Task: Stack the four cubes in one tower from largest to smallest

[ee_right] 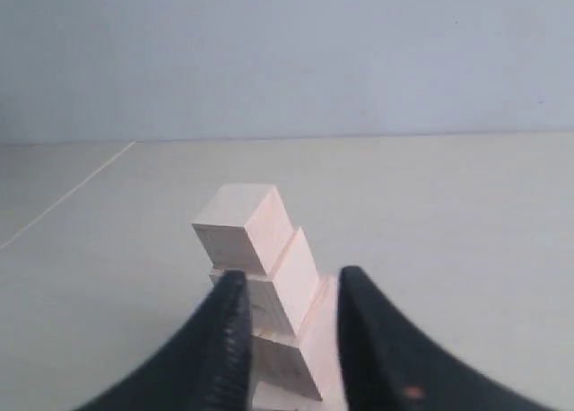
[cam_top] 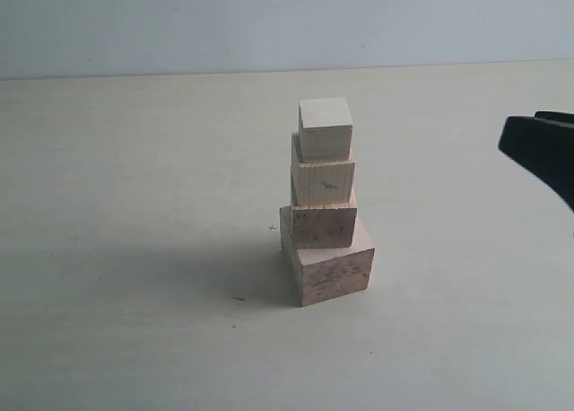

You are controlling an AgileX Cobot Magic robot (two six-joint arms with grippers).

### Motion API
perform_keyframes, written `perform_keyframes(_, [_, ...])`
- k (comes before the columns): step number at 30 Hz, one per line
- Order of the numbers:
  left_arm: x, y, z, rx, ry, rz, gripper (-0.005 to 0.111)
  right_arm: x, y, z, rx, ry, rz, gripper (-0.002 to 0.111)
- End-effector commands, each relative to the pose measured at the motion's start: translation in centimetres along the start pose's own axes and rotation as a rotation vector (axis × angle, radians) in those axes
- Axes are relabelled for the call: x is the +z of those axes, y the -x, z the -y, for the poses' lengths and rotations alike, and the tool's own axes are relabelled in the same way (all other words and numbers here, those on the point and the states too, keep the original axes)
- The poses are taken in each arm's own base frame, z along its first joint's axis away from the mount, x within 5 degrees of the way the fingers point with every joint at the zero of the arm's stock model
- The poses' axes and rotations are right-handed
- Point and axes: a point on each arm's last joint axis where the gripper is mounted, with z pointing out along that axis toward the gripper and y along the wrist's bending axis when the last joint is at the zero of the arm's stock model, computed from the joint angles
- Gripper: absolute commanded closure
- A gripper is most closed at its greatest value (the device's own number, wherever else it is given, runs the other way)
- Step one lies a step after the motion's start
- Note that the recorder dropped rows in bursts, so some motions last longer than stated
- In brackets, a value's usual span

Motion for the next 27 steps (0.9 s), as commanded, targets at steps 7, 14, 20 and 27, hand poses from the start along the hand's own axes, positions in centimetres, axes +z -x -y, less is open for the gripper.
perform_keyframes(7, [0.0,-0.1,0.0,-0.004,-0.008,0.003,0.107,-1.0,-0.8,0.4,-0.01,-0.034,-0.076,0.108])
perform_keyframes(14, [0.0,-0.1,0.0,-0.007,-0.008,0.003,0.107,-1.0,-0.8,0.7,-0.157,-0.067,-0.075,0.108])
perform_keyframes(20, [0.0,-0.1,0.0,-0.007,-0.008,0.003,0.107,-1.0,-0.5,1.0,-0.328,-0.1,-0.06,0.108])
perform_keyframes(27, [0.0,-0.1,0.0,-0.005,-0.008,0.003,0.107,-1.0,0.3,0.4,-0.22,-0.041,0.044,0.108])
